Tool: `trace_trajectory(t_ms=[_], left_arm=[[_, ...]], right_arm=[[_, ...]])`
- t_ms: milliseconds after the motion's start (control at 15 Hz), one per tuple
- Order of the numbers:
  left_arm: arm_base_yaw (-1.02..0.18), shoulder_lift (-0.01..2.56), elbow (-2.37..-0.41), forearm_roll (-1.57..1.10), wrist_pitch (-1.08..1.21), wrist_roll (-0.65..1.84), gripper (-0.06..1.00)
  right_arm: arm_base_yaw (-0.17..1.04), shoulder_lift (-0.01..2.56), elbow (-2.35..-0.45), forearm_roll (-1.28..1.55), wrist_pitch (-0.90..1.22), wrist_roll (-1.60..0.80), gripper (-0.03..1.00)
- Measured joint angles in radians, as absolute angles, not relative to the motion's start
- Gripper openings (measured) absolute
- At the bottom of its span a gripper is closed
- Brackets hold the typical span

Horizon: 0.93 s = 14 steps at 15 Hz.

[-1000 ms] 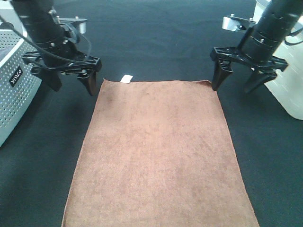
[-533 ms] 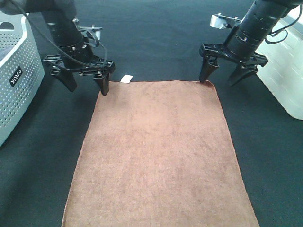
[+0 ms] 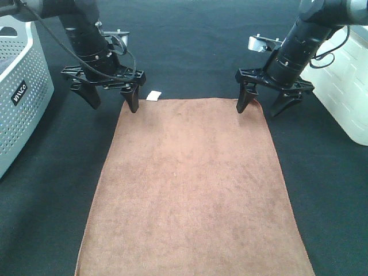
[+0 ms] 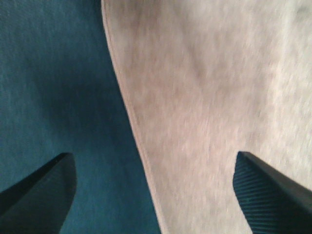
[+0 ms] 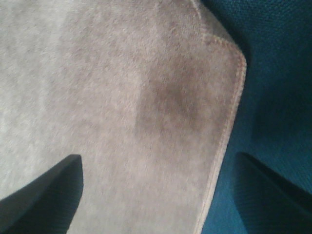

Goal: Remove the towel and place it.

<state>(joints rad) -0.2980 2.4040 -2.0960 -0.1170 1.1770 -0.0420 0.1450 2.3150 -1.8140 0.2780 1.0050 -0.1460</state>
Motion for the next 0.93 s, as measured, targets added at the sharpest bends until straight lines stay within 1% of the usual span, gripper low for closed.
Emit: trace_trajectory(t_ms=[267, 467, 800, 933], left_arm=[[-0.298, 2.435, -2.097, -0.132, 1.071, -0.042, 0.80], [-0.296, 2.467, -2.097, -0.129, 1.031, -0.042, 0.79], [-0.216, 2.489, -2.097, -0.187, 1.013, -0.042, 0.79], [-0.205, 2.508, -2.097, -0.232, 1.011, -0.026, 0.79]], right_arm=[[0.145, 2.363, -1.817, 0.279, 0.936, -0.146, 0.76], [0.145, 2.371, -1.817, 0.205, 0.845, -0.112, 0.76], [0.145, 2.371, -1.817, 0.132, 0.765, -0.094, 0.76], [0.145, 2.372, -1.817, 0.133, 0.740, -0.094, 0.76]])
